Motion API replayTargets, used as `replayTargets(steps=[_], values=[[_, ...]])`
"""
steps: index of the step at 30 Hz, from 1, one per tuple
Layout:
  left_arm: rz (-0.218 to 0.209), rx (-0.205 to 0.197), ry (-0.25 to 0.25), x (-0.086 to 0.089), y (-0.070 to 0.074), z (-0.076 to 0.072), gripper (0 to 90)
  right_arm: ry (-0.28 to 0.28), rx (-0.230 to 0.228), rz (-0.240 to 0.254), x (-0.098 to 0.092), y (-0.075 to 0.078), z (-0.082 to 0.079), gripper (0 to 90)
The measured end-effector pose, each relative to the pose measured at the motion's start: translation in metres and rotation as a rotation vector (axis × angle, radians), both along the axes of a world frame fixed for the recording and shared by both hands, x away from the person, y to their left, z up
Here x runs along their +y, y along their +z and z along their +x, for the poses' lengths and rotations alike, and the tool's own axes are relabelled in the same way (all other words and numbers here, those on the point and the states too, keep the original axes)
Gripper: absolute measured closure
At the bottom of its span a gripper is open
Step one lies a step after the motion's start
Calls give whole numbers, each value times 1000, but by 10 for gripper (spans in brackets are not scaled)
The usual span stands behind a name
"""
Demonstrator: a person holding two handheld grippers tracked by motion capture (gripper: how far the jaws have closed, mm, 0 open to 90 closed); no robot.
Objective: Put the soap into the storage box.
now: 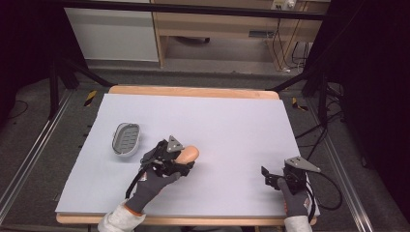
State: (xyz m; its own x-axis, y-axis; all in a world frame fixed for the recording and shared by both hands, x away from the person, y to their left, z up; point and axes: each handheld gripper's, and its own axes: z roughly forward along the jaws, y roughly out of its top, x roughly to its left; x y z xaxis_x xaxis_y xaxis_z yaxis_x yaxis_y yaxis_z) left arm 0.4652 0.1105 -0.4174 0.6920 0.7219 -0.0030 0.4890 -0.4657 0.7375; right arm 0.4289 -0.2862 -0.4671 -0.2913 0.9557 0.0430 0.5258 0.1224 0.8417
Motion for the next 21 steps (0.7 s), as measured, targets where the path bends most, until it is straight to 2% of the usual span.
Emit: replayTargets(steps=[13,21], values=[[-20,-23,56,33,5,-9,314,4,2,-1,1,0,0,50],[-38,-27,90,51,8,-8,314,10,-3,4,1,1,-1,50]])
